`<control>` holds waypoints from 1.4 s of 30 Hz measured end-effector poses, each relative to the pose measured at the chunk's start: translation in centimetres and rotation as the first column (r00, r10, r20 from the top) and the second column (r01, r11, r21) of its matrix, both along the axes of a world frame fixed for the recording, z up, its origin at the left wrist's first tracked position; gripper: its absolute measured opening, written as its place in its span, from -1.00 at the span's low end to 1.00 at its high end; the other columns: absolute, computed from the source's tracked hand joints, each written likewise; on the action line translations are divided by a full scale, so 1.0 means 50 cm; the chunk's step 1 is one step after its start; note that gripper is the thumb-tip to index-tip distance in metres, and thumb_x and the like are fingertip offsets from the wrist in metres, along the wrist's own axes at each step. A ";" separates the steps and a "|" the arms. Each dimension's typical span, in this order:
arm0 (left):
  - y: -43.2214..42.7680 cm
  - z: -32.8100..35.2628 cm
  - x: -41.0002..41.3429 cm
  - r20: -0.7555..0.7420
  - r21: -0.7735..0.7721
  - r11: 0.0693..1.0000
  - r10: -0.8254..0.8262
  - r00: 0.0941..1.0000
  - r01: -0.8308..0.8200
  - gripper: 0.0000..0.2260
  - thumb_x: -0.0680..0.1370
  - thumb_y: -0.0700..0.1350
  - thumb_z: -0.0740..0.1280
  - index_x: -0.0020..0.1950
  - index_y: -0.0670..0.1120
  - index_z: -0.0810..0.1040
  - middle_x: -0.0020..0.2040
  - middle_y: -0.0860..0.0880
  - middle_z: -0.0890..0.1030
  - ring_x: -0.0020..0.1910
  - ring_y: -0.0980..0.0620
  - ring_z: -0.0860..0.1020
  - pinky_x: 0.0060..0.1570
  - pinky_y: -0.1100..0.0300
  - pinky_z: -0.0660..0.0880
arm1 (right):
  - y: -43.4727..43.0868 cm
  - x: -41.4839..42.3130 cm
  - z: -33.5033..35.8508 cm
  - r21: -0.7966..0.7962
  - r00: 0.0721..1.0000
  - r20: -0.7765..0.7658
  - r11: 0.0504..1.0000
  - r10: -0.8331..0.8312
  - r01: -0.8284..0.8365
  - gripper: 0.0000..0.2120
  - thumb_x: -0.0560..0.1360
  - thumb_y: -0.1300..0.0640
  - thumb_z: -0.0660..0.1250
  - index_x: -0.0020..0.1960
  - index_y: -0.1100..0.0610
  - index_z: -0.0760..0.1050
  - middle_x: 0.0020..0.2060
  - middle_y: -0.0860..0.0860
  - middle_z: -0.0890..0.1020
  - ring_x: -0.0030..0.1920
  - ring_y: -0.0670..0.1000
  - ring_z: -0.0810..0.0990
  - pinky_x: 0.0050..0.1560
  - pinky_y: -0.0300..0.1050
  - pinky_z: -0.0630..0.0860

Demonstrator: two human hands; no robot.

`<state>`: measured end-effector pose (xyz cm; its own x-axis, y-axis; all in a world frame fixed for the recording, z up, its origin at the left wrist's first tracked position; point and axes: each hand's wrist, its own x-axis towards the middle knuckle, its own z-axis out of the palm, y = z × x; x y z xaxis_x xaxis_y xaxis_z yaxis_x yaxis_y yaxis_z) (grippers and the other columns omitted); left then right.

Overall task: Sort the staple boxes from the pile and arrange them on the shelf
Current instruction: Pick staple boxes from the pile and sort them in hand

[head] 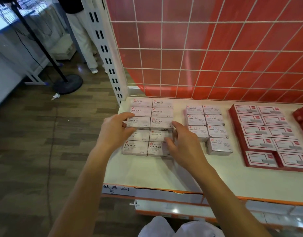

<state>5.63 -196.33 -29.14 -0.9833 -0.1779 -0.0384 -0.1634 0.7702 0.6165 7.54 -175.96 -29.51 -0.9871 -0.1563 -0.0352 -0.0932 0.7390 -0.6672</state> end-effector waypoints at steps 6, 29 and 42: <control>0.004 -0.005 -0.001 0.015 0.009 0.998 0.068 0.998 -0.069 -0.55 0.43 -0.13 0.49 0.29 0.03 0.51 0.02 -0.04 0.65 -0.04 0.04 0.60 0.17 0.01 0.52 | -0.012 0.000 -0.004 -0.017 1.000 0.006 1.000 0.009 -0.009 -0.54 0.53 0.11 0.29 0.40 0.11 0.30 0.18 0.02 0.53 0.15 0.03 0.49 0.17 -0.16 0.38; 0.165 0.032 0.061 -0.155 -0.371 0.928 -0.095 0.983 0.031 -0.54 0.54 0.03 0.31 0.42 -0.04 0.35 0.36 -0.04 0.41 0.33 -0.07 0.32 0.24 0.07 0.34 | 0.071 0.056 0.025 0.040 0.989 -0.145 0.999 0.016 -0.010 -0.47 0.56 0.14 0.23 0.49 0.09 0.17 0.50 0.03 0.18 0.50 0.02 0.07 0.45 -0.15 0.02; 0.586 0.044 0.137 -0.145 -0.460 0.806 -0.483 0.863 0.374 -0.55 0.55 0.00 0.31 0.43 -0.04 0.37 0.42 -0.08 0.39 0.41 -0.10 0.29 0.34 0.00 0.28 | 0.423 0.177 0.023 0.118 0.945 -0.227 0.957 -0.235 0.266 -0.52 0.48 0.24 0.30 0.38 0.26 0.35 0.41 0.23 0.33 0.43 0.26 0.24 0.44 0.05 0.12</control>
